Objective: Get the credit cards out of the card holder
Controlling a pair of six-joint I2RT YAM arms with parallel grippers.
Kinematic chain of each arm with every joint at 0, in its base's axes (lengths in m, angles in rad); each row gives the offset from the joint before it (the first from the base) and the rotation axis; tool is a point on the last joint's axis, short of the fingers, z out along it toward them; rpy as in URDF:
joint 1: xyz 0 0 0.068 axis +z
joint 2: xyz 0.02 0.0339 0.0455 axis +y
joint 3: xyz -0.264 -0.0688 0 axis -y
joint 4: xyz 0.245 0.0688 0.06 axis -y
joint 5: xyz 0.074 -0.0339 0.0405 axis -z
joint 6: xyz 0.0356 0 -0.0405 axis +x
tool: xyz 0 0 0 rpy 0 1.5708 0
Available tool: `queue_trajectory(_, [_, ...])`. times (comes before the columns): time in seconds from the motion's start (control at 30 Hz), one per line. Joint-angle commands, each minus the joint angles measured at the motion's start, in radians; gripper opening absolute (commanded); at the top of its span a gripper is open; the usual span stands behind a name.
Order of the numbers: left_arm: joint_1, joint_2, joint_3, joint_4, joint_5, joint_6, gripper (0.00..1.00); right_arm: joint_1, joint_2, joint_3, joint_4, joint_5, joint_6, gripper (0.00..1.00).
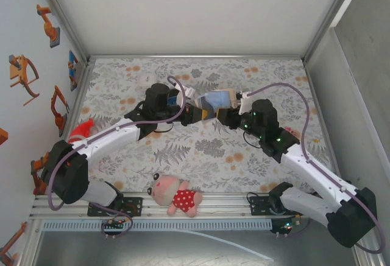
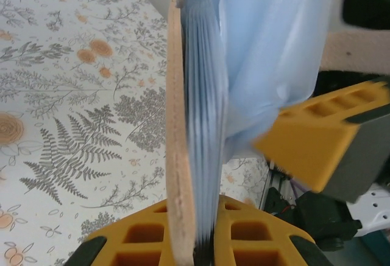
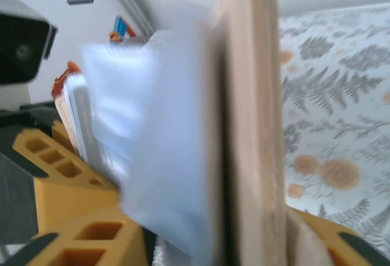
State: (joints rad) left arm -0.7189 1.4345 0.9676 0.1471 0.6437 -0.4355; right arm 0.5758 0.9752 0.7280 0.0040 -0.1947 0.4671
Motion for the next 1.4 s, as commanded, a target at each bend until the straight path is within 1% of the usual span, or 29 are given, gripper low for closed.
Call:
queue_trajectory(0.0, [-0.007, -0.031, 0.037, -0.06, -0.015, 0.051, 0.09, -0.018, -0.049, -0.02, -0.01, 0.119, 0.016, 0.46])
queue_trajectory(0.17, [-0.007, -0.042, 0.067, -0.152, -0.065, 0.092, 0.09, -0.036, -0.093, -0.015, -0.092, 0.214, 0.02, 0.52])
queue_trajectory(0.27, [-0.007, -0.035, 0.112, -0.254, -0.132, 0.115, 0.08, -0.042, -0.103, 0.01, -0.167, 0.264, 0.016, 0.56])
queue_trajectory(0.33, [-0.008, -0.024, 0.161, -0.364, -0.228, 0.131, 0.07, -0.042, -0.108, 0.025, -0.203, 0.281, 0.013, 0.59])
queue_trajectory(0.4, [-0.016, 0.004, 0.236, -0.506, -0.365, 0.144, 0.05, -0.042, -0.117, 0.035, -0.23, 0.293, 0.012, 0.62])
queue_trajectory(0.5, [-0.054, 0.054, 0.356, -0.675, -0.523, 0.179, 0.05, -0.042, -0.121, 0.049, -0.26, 0.299, 0.013, 0.65])
queue_trajectory(0.63, [-0.132, 0.139, 0.489, -0.806, -0.662, 0.209, 0.05, -0.042, -0.111, 0.067, -0.292, 0.283, 0.03, 0.66])
queue_trajectory(0.73, [-0.184, 0.217, 0.588, -0.899, -0.769, 0.219, 0.05, -0.043, -0.109, 0.077, -0.293, 0.23, 0.041, 0.65])
queue_trajectory(0.8, [-0.203, 0.261, 0.641, -0.951, -0.835, 0.218, 0.05, -0.044, -0.114, 0.079, -0.283, 0.194, 0.047, 0.65])
queue_trajectory(0.87, [-0.208, 0.287, 0.661, -0.965, -0.839, 0.212, 0.05, -0.044, -0.12, 0.076, -0.263, 0.16, 0.056, 0.65])
queue_trajectory(0.97, [-0.208, 0.298, 0.661, -0.946, -0.799, 0.204, 0.05, -0.044, -0.116, 0.068, -0.234, 0.101, 0.067, 0.63])
queue_trajectory(1.13, [-0.206, 0.289, 0.641, -0.903, -0.764, 0.195, 0.05, -0.045, -0.092, 0.063, -0.215, 0.085, 0.084, 0.6])
queue_trajectory(1.2, [-0.199, 0.278, 0.617, -0.88, -0.734, 0.188, 0.04, -0.046, -0.083, 0.062, -0.213, 0.086, 0.084, 0.59])
queue_trajectory(1.3, [-0.165, 0.252, 0.554, -0.819, -0.63, 0.145, 0.04, -0.049, -0.067, 0.067, -0.216, 0.095, 0.085, 0.55])
queue_trajectory(1.37, [-0.13, 0.233, 0.494, -0.757, -0.531, 0.098, 0.04, -0.051, -0.055, 0.075, -0.229, 0.107, 0.088, 0.51])
